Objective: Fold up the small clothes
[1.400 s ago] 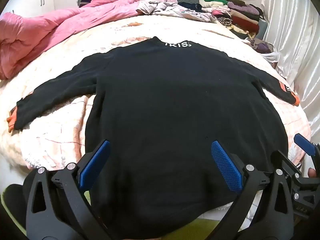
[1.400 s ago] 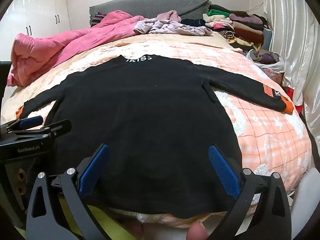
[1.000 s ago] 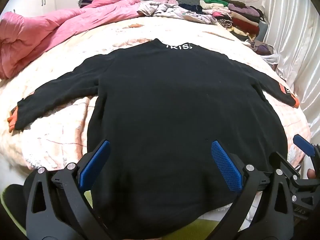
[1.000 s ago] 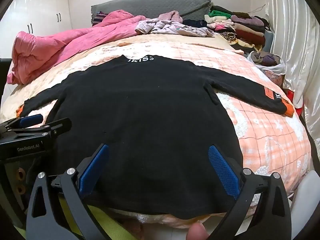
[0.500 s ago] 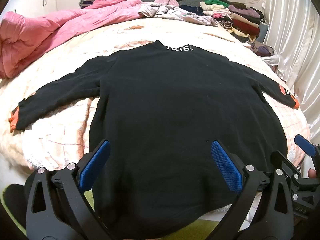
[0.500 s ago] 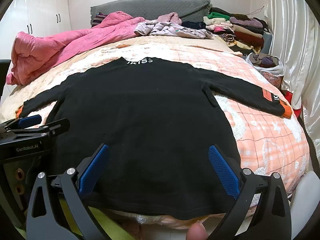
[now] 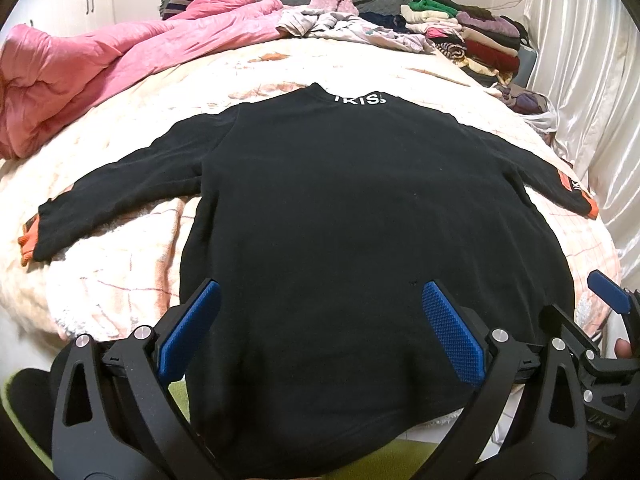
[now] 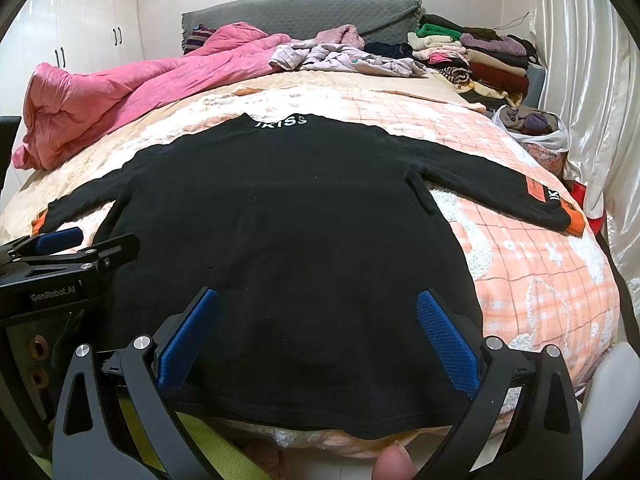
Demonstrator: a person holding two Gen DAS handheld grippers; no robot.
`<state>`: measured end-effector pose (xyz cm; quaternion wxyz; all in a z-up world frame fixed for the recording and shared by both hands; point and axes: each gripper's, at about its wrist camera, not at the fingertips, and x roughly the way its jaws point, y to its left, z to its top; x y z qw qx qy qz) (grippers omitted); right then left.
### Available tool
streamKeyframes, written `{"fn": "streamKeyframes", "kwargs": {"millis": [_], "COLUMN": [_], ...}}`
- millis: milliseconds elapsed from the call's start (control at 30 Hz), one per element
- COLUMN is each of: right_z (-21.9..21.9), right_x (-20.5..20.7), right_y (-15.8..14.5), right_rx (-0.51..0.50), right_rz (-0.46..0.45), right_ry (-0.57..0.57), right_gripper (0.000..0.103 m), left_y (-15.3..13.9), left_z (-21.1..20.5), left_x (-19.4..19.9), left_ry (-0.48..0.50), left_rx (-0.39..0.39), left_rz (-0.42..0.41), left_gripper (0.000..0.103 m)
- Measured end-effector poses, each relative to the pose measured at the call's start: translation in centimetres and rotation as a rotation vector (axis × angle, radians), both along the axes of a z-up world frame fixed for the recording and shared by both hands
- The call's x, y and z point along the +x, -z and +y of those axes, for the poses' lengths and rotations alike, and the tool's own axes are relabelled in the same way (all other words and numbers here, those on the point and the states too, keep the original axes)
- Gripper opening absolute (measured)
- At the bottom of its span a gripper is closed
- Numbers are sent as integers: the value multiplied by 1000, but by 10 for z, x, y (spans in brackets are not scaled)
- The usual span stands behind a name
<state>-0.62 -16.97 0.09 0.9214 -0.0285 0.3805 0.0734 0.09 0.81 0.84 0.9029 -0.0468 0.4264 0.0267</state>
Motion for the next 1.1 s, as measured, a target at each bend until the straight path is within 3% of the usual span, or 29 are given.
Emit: {"fn": "streamKeyframes", "kwargs": {"millis": [1100], "right_z": [0], "right_x": [8], "right_y": [1], "right_rx": [-4], "right_rz": [-10], "right_ry": [-5], "right_gripper": [99], "left_y": [0], "left_z": [4], "left_x": [8], "left_ry": [-17], "left_rx": [6], "left_rz": [-2], "left_gripper": [95]}}
